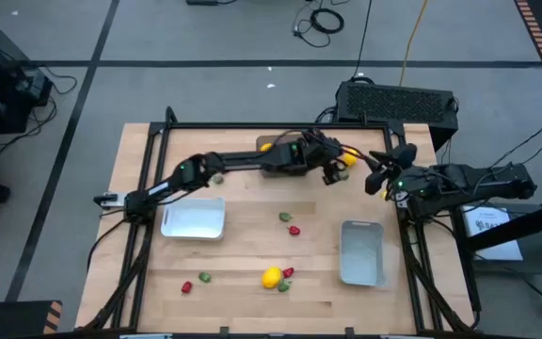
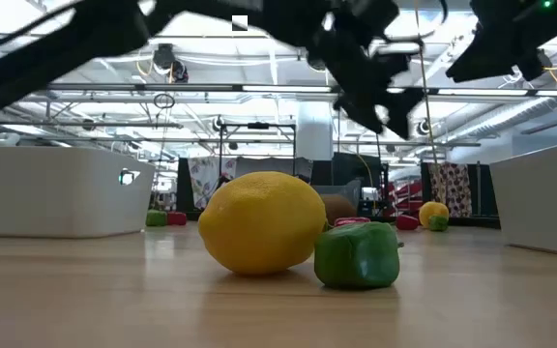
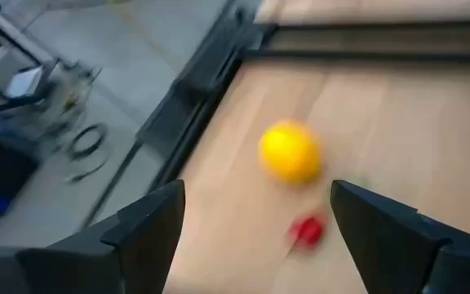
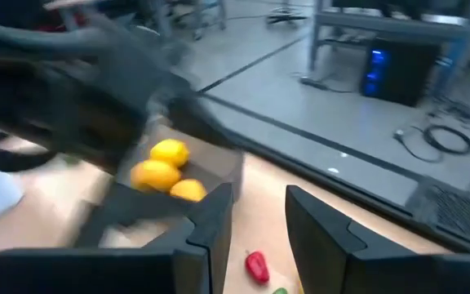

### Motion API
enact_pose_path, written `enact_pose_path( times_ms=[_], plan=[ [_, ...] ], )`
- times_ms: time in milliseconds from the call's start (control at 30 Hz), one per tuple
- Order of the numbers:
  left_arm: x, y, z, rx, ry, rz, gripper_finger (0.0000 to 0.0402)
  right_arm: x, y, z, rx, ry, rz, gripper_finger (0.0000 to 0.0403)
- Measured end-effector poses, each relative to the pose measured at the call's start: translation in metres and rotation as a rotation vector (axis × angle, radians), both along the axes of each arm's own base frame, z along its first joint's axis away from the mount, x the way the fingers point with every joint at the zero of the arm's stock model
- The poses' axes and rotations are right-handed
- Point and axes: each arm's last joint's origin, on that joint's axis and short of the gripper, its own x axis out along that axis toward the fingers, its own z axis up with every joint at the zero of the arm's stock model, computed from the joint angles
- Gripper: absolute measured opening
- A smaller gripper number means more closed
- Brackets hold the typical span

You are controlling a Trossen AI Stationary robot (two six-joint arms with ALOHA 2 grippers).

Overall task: Sort produce into baskets
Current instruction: Put the yellow lemon into the black bin

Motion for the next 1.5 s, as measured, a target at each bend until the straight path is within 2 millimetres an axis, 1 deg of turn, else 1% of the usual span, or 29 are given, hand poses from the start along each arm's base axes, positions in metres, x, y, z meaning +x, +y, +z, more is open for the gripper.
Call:
enact_pose_path(
  times_ms=[133,167,233,300,400,433,500,600,633,733,800,867,933,967,1033,1100,1167,1200,1333,1400,1500],
  plan=[
    [-0.030,0.003,0.013,0.041,0.263,0.023,0.0310,0.001,-0.007,0.000,0.025,-0.037,-0.095,0.0106],
    [-0.037,0.004,0.019,0.050,0.296,0.041,0.0310,0.003,-0.009,-0.001,0.031,-0.043,-0.118,0.0106],
    [-0.058,0.007,0.044,0.066,0.344,0.084,0.0310,0.006,-0.014,-0.002,0.039,-0.034,-0.162,0.0106],
    [-0.080,0.015,0.071,0.068,0.359,0.144,0.0310,0.010,-0.020,-0.003,0.045,-0.029,-0.193,0.0107],
    [-0.110,0.025,0.095,0.038,0.381,0.217,0.0310,0.021,-0.033,-0.001,0.054,-0.029,-0.199,0.0110],
    [-0.118,0.027,0.101,0.025,0.384,0.236,0.0310,0.025,-0.038,-0.002,0.059,-0.022,-0.187,0.0112],
    [-0.136,0.027,0.121,0.012,0.360,0.263,0.0310,0.032,-0.049,-0.004,0.067,0.013,-0.161,0.0117],
    [-0.162,0.025,0.148,0.003,0.329,0.290,0.0310,0.038,-0.069,-0.009,0.125,0.073,-0.178,0.0126],
    [-0.169,0.024,0.154,-0.002,0.321,0.299,0.0310,0.039,-0.077,-0.009,0.155,0.081,-0.183,0.0130],
    [-0.189,0.017,0.161,-0.007,0.320,0.305,0.0310,0.044,-0.100,-0.008,0.267,0.109,-0.181,0.0141],
    [-0.210,0.008,0.165,0.008,0.313,0.333,0.0310,0.048,-0.115,-0.007,0.324,0.145,-0.175,0.0150],
    [-0.233,0.000,0.163,0.041,0.297,0.376,0.0310,0.054,-0.129,-0.003,0.366,0.176,-0.175,0.0159],
    [-0.256,-0.009,0.152,0.067,0.273,0.400,0.0310,0.058,-0.141,-0.006,0.421,0.241,-0.196,0.0170],
    [-0.266,-0.014,0.147,0.074,0.230,0.400,0.0310,0.060,-0.147,-0.008,0.463,0.277,-0.203,0.0176],
    [-0.288,-0.024,0.140,0.074,0.108,0.382,0.0310,0.064,-0.157,-0.012,0.547,0.330,-0.217,0.0187],
    [-0.308,-0.033,0.137,0.087,-0.070,0.356,0.0310,0.069,-0.166,-0.017,0.614,0.374,-0.240,0.0199],
    [-0.324,-0.039,0.127,0.104,-0.208,0.312,0.0310,0.074,-0.175,-0.024,0.679,0.405,-0.254,0.0211],
    [-0.330,-0.042,0.121,0.104,-0.280,0.283,0.0310,0.076,-0.179,-0.027,0.712,0.418,-0.267,0.0218],
    [-0.345,-0.049,0.093,0.122,-0.472,0.165,0.0310,0.082,-0.190,-0.043,0.819,0.428,-0.288,0.0242],
    [-0.348,-0.050,0.076,0.133,-0.540,0.134,0.0310,0.084,-0.193,-0.051,0.856,0.436,-0.308,0.0253],
    [-0.346,-0.050,0.049,0.137,-0.596,0.117,0.0310,0.084,-0.198,-0.061,0.902,0.449,-0.346,0.0265]
  ],
)
